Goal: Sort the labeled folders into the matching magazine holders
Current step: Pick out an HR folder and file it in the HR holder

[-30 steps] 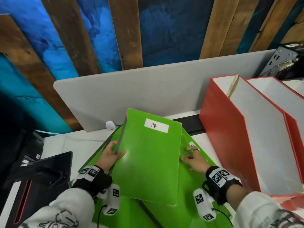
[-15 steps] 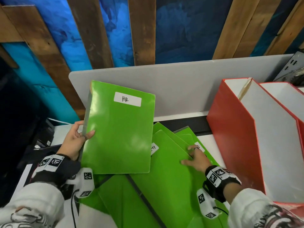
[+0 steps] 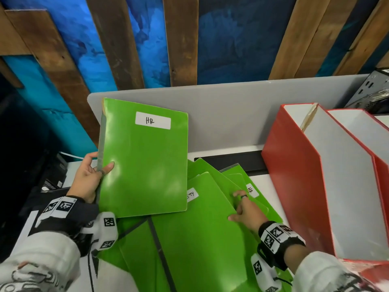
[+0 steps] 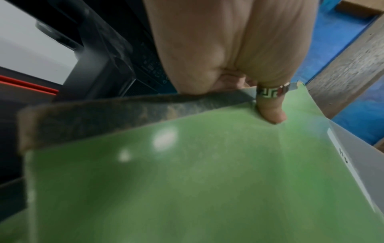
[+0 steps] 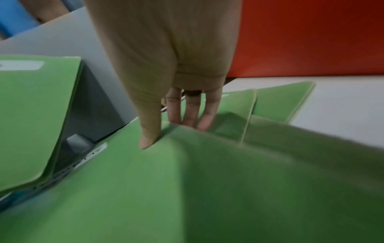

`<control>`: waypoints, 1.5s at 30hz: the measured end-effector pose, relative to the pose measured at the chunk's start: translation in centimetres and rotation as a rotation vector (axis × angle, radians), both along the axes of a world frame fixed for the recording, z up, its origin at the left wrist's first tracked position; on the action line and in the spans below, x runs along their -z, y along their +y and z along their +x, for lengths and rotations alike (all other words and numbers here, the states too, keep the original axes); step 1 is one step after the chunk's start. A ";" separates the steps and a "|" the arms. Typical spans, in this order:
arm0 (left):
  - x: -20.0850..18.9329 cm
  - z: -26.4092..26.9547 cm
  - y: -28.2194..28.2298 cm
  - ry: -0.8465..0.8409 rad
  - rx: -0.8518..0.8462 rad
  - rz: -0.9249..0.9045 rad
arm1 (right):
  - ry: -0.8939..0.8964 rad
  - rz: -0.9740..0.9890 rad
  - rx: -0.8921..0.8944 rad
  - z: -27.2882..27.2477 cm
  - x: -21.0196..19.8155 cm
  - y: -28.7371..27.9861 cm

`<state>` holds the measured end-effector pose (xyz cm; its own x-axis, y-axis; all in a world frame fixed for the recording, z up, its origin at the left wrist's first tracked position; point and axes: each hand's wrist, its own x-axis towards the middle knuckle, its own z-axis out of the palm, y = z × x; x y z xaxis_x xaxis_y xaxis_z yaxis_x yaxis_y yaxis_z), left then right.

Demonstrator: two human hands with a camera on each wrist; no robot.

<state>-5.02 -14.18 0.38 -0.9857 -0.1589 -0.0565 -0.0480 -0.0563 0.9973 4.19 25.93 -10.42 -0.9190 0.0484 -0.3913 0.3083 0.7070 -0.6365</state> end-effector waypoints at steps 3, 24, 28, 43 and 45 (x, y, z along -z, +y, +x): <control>0.1 -0.1 0.9 -0.008 0.021 0.016 | -0.052 -0.020 -0.107 0.8 -0.5 -0.7; 2.7 -1.1 7.6 -0.122 0.080 0.023 | -0.092 0.130 0.499 -5.0 0.0 6.8; 3.3 -1.4 7.7 -0.130 0.092 0.023 | -0.037 0.017 0.519 -5.8 -0.6 6.9; 2.8 -2.4 6.0 -0.120 0.095 0.071 | 0.485 0.186 0.484 -7.4 -13.9 6.9; 3.2 -2.2 5.9 -0.124 0.082 0.044 | 0.532 0.260 0.464 -7.5 -15.5 6.7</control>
<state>-7.23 -8.25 -2.80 -0.9802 -0.0729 -0.1838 -0.1771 -0.0905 0.9800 -3.33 32.63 5.11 -0.8435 0.5073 0.1767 0.3088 0.7271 -0.6132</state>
